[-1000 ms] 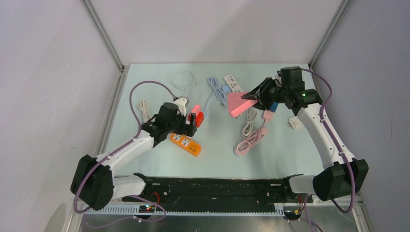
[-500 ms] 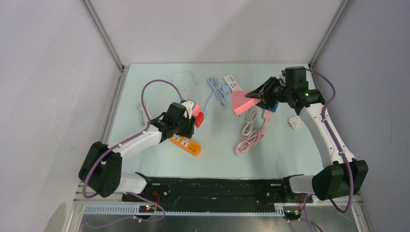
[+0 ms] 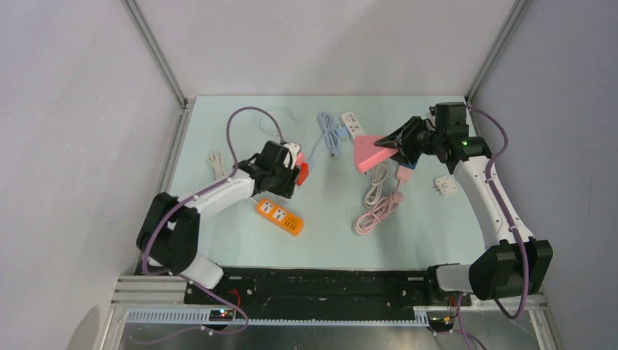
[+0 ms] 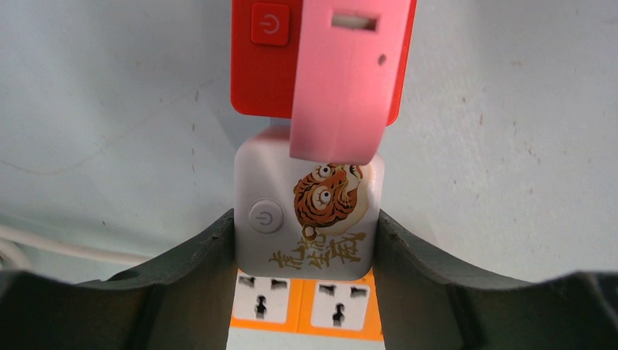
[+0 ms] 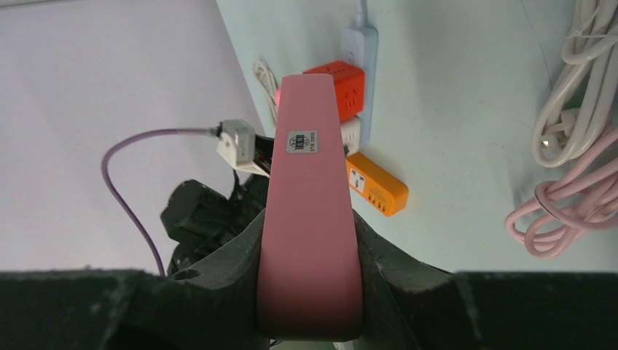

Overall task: Insert the plug
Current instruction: Move the socket to the center of the board.

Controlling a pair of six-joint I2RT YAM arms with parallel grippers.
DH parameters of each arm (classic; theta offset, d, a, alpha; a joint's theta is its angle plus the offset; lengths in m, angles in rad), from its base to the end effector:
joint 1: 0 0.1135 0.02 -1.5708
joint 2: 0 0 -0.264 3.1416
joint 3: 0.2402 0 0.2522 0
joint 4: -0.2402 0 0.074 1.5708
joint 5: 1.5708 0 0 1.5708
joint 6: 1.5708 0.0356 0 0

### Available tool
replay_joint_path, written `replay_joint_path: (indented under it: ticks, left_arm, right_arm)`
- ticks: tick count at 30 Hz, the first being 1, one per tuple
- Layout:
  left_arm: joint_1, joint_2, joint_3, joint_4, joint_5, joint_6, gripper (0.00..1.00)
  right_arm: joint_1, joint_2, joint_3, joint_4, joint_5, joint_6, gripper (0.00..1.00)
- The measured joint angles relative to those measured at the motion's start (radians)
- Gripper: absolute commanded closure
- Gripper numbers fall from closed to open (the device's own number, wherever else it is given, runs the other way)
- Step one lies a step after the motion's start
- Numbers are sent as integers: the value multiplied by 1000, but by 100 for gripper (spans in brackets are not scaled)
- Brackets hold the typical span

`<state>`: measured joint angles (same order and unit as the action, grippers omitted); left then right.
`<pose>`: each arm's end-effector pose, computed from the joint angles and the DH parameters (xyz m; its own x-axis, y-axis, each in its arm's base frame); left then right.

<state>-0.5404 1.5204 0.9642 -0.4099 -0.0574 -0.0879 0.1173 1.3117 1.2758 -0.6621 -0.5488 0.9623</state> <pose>0.2658 -0.1571 0.2087 -0.7454 0.3450 -0.5705 0.4219 0.9066 -0.0029 0.2752 0.0511 0.3528 -0.7724 0.6138 -0.1629 0.2397 0.5193 0.8203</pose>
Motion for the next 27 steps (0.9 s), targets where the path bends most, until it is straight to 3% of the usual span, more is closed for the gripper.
replay_joint_path:
  ticks: [8, 13, 14, 18, 27]
  left_arm:
    - [75, 160, 164, 22, 9, 35, 56]
    - [122, 212, 209, 72, -1, 36, 34]
    - [129, 212, 209, 77, -9, 36, 25]
    - [145, 195, 196, 98, -67, 23, 3]
    - [154, -39, 80, 81, -112, -119, 0]
  right_arm:
    - [15, 44, -13, 20, -1, -15, 100]
    - [54, 83, -13, 55, 0, -19, 100]
    - [66, 92, -13, 63, 2, -22, 100]
    - [124, 136, -14, 105, 3, -41, 100]
    - [255, 247, -26, 312, -27, -109, 100]
